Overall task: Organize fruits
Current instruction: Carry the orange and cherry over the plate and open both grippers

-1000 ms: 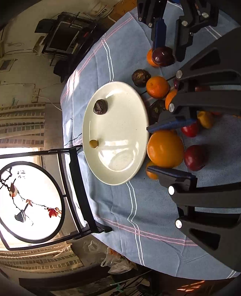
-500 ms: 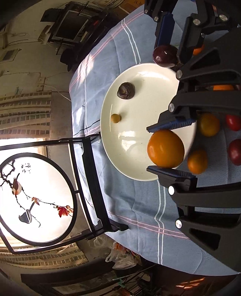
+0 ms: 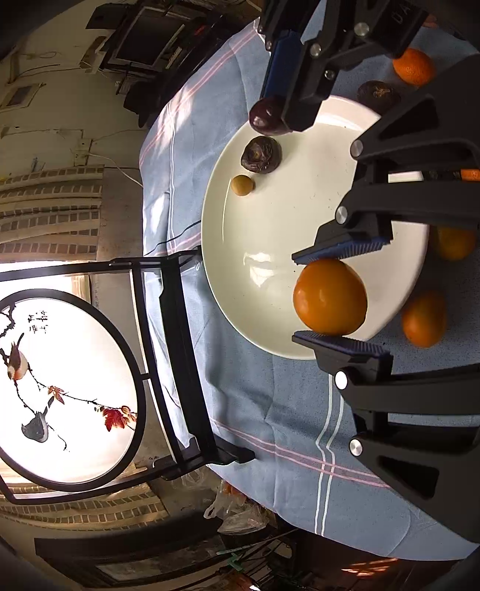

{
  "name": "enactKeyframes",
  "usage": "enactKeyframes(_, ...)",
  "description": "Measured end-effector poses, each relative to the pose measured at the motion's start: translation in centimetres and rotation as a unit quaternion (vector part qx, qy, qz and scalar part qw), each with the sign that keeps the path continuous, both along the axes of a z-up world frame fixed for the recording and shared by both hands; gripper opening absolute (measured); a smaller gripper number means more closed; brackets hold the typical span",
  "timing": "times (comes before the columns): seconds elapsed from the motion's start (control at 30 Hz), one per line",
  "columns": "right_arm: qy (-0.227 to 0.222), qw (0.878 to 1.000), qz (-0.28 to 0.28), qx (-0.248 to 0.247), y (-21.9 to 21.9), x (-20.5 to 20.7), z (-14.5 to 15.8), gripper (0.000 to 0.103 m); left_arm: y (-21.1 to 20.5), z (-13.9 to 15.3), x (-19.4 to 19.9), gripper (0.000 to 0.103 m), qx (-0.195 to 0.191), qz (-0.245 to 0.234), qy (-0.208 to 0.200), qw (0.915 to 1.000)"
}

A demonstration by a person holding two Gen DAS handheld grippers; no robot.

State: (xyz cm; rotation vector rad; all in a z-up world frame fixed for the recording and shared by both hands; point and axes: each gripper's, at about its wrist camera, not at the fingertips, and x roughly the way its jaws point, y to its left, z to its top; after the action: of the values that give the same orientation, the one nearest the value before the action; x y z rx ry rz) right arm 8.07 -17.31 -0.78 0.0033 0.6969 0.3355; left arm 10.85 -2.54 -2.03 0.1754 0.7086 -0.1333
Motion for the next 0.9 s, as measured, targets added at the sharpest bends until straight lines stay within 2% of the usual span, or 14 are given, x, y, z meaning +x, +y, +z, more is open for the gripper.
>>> enactKeyframes(0.57, 0.032, 0.999, -0.002, -0.010, 0.6, 1.5, -2.2, 0.029, -0.4, -1.7, 0.9, 0.037, 0.015, 0.003, 0.026, 0.9995)
enactKeyframes(0.6, 0.032, 0.999, -0.007, -0.011, 0.6, 1.5, -2.2, 0.030, -0.4, -1.8, 0.9, 0.037, 0.016, 0.004, 0.026, 0.9995)
enactKeyframes(0.63, 0.032, 0.999, -0.010, -0.012, 0.6, 1.6, -2.3, 0.036, -0.4, -1.9, 0.9, 0.037, 0.017, 0.005, 0.026, 0.9995)
enactKeyframes(0.67, 0.031, 0.999, -0.012, -0.013, 0.6, 1.5, -2.3, 0.040, -0.4, -1.9, 0.9, 0.038, 0.018, 0.005, 0.028, 0.9995)
enactKeyframes(0.77, 0.024, 0.999, -0.017, -0.013, 0.4, 1.4, -2.1, 0.047, -0.2, -1.7, 0.8, 0.058, 0.019, 0.014, 0.015, 0.9996)
enactKeyframes(0.9, 0.019, 1.000, -0.015, -0.010, 0.3, 1.1, -1.8, 0.047, -0.1, -1.3, 0.6, 0.060, 0.017, 0.014, 0.008, 0.9997)
